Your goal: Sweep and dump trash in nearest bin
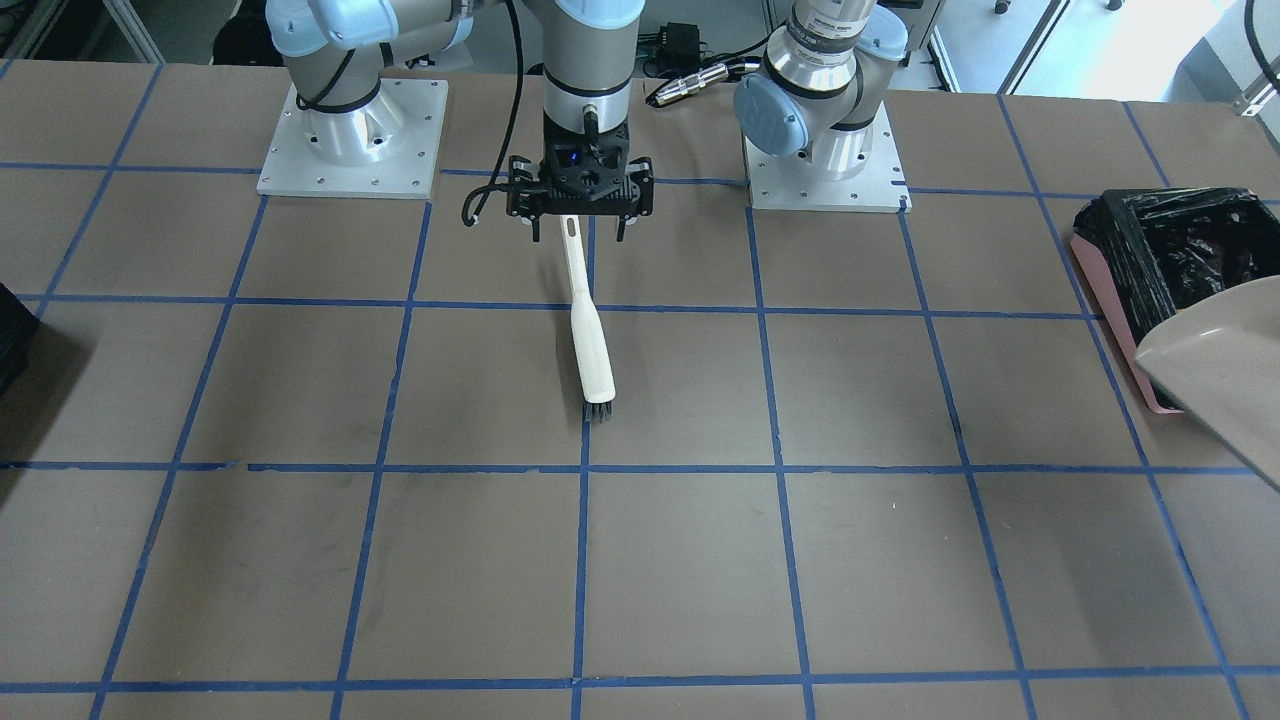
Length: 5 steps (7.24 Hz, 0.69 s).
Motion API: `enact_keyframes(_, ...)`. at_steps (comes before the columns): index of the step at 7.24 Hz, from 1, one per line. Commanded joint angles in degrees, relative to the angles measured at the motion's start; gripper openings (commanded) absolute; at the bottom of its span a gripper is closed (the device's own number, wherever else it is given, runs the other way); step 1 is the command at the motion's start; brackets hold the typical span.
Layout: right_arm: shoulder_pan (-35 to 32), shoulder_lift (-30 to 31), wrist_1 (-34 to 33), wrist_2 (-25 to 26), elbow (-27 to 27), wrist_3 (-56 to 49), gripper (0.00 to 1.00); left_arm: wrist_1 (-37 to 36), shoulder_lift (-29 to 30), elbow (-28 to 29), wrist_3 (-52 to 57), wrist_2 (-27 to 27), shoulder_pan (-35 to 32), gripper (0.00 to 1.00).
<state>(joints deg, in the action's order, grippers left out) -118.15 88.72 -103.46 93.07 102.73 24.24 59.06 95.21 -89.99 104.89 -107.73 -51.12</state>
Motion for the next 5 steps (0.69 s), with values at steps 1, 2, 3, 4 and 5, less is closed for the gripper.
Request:
enact_keyframes(1,10.51,4.42,1.15,-0.69,-0.77,-12.21,1.0,11.39,-1.42,-0.27,-24.62,7.5,-3.44,0.0)
enact_keyframes(2,16.31,5.75,1.06,-1.21,-2.43,-14.81,1.0,15.69,-1.86,-0.45,-36.66,7.71,-7.46,0.0)
enact_keyframes(3,20.98,5.42,3.94,-4.18,-7.23,-15.09,1.0,18.34,-2.65,-0.45,-49.39,7.71,-14.38,0.0)
enact_keyframes(4,23.72,5.32,6.75,-5.77,-9.72,-15.71,1.0,20.72,-2.66,-0.19,-62.4,7.71,-21.15,0.0)
enact_keyframes(5,23.92,5.76,8.34,-5.79,-10.7,-15.71,1.0,22.14,-1.79,-0.54,-73.23,7.88,-27.22,0.0)
